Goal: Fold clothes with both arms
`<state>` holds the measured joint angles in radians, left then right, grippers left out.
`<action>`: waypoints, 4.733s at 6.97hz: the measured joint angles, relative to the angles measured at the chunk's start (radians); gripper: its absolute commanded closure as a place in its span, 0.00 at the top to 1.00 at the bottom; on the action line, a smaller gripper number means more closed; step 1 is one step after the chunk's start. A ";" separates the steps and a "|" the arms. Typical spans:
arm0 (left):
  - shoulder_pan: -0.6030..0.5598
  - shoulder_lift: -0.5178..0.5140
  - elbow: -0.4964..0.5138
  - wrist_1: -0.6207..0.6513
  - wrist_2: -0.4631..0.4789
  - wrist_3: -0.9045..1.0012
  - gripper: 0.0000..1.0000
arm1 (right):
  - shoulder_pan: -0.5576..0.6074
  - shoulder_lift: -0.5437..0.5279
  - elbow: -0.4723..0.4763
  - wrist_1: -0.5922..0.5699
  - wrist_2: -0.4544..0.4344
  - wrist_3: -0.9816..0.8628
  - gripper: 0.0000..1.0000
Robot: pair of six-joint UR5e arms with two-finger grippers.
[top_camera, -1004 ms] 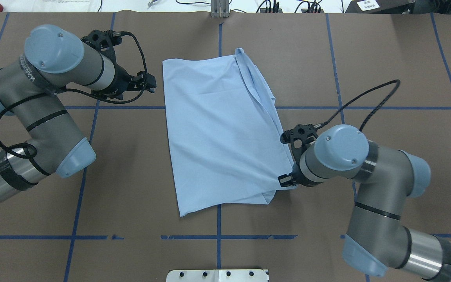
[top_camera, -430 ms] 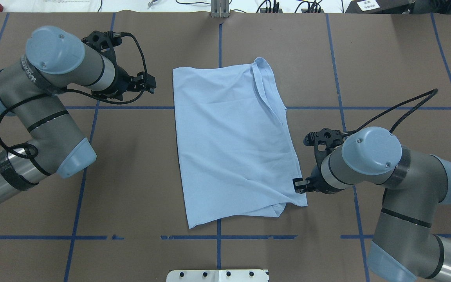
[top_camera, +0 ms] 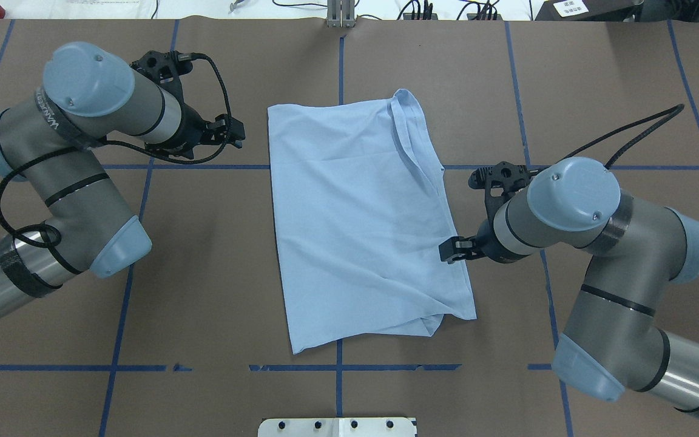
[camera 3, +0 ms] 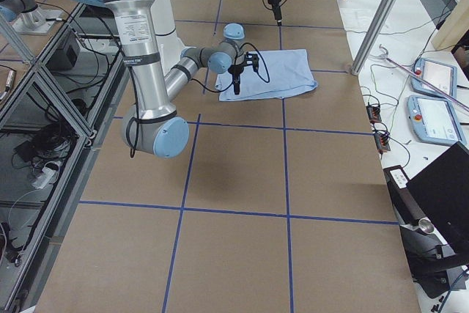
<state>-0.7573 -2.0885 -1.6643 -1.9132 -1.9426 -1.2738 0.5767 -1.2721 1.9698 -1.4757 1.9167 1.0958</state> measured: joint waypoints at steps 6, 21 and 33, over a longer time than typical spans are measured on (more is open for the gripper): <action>0.274 -0.018 -0.018 -0.046 -0.001 -0.580 1.00 | 0.102 0.055 0.002 0.001 0.019 0.056 1.00; 0.462 -0.018 -0.074 0.100 0.086 -0.889 0.90 | 0.103 0.080 0.005 0.021 0.065 0.080 1.00; 0.498 -0.011 -0.112 0.131 0.113 -0.914 0.25 | 0.114 0.079 0.007 0.026 0.065 0.079 1.00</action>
<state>-0.2592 -2.0998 -1.7758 -1.7826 -1.8301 -2.1880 0.6902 -1.1934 1.9773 -1.4496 1.9819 1.1751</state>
